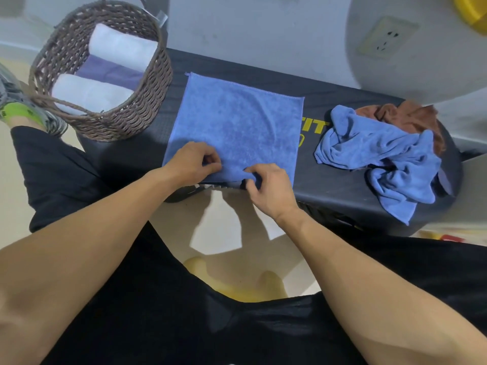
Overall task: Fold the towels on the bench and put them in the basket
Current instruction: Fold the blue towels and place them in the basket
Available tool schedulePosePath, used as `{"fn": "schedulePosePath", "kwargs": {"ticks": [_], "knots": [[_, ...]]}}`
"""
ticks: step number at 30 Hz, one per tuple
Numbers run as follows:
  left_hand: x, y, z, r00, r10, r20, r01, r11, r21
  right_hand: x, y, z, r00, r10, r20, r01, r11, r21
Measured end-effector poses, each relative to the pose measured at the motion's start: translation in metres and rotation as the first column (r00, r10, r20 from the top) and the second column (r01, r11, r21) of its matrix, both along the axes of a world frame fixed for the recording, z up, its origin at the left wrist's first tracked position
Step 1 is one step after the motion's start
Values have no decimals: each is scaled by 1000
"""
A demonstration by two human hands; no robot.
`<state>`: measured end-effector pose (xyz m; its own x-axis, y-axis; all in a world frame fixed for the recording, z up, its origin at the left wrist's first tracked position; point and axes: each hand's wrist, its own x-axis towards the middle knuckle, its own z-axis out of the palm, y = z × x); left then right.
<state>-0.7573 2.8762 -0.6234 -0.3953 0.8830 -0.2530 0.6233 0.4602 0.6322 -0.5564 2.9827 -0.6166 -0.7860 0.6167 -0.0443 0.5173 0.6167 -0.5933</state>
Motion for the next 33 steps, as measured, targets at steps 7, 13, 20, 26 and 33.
{"fn": "schedulePosePath", "kwargs": {"ticks": [7, 13, 20, 26, 33], "knots": [[17, -2, 7, 949, -125, -288, 84, 985, -151, -13, 24, 6, 986, -159, 57, 165, 977, -137], [1, 4, 19, 991, 130, -12, -131, 985, -111, -12, 22, 6, 970, -232, 74, 242, 950, -197], [-8, -19, 18, 976, 127, -175, -146, 984, -100, -7, 32, 12, 940, -228, 254, 270, 952, -144], [-2, -45, 12, 923, 243, -299, -238, 970, 53, -8, 40, 19, 927, -171, 334, 244, 952, -187], [3, -47, 12, 907, 162, -389, -146, 987, 70, -3, 48, 27, 931, -107, 350, 224, 922, -315]]}}
